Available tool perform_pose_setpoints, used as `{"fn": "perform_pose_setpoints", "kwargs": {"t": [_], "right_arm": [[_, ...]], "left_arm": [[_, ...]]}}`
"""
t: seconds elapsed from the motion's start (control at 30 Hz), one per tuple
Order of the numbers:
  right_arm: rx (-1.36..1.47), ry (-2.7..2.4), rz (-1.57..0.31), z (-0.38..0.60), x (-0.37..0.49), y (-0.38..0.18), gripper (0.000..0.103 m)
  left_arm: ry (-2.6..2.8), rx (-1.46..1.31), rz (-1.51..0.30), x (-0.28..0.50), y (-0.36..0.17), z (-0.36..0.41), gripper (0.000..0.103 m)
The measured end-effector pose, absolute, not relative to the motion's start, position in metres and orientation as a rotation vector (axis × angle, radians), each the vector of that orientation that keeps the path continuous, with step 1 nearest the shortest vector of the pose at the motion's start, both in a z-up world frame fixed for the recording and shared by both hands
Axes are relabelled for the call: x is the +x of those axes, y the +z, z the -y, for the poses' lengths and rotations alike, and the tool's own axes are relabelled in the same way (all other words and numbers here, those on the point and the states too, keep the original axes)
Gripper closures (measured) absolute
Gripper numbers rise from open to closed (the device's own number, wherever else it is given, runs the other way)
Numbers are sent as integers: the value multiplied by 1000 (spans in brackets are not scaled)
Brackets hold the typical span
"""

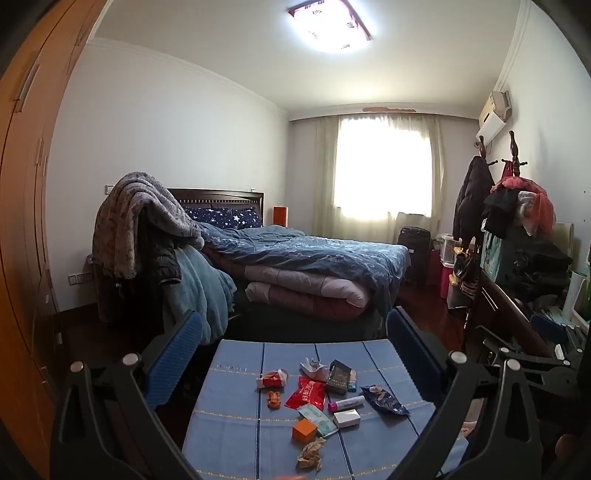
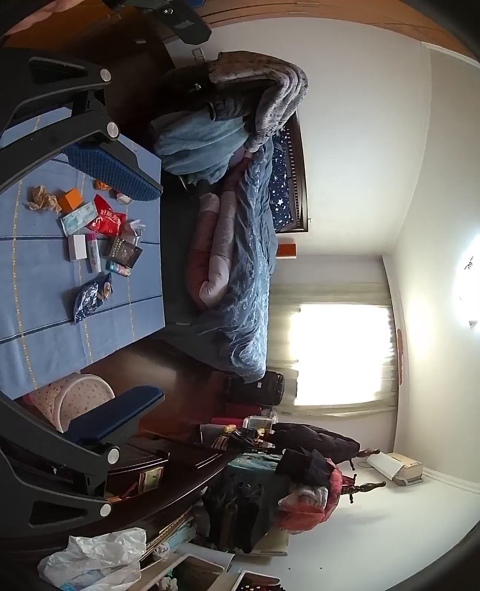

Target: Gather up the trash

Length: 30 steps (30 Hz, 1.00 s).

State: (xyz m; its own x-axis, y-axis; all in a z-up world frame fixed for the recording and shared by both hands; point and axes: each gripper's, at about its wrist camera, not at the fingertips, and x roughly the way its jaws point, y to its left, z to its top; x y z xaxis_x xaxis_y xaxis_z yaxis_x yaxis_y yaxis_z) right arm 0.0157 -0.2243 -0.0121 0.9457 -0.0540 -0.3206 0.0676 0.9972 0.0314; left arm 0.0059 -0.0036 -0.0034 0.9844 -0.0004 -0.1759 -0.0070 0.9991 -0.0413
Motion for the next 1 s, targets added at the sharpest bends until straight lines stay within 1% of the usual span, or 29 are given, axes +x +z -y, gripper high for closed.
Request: {"fn": "perform_pose_setpoints", "kwargs": {"t": [0.43,0.5,1.0], "right_arm": [[31,-49,-336,220,15,-18,4],[31,-50,-336,220,14,-19,4],[37,-76,-309,223,6,-14,4]], "left_arm": [[6,-44,-204,-1,-5,3,4],[9,-48,-213,16,-9,2,3],[12,-34,-195,8,-7,9,3]]}}
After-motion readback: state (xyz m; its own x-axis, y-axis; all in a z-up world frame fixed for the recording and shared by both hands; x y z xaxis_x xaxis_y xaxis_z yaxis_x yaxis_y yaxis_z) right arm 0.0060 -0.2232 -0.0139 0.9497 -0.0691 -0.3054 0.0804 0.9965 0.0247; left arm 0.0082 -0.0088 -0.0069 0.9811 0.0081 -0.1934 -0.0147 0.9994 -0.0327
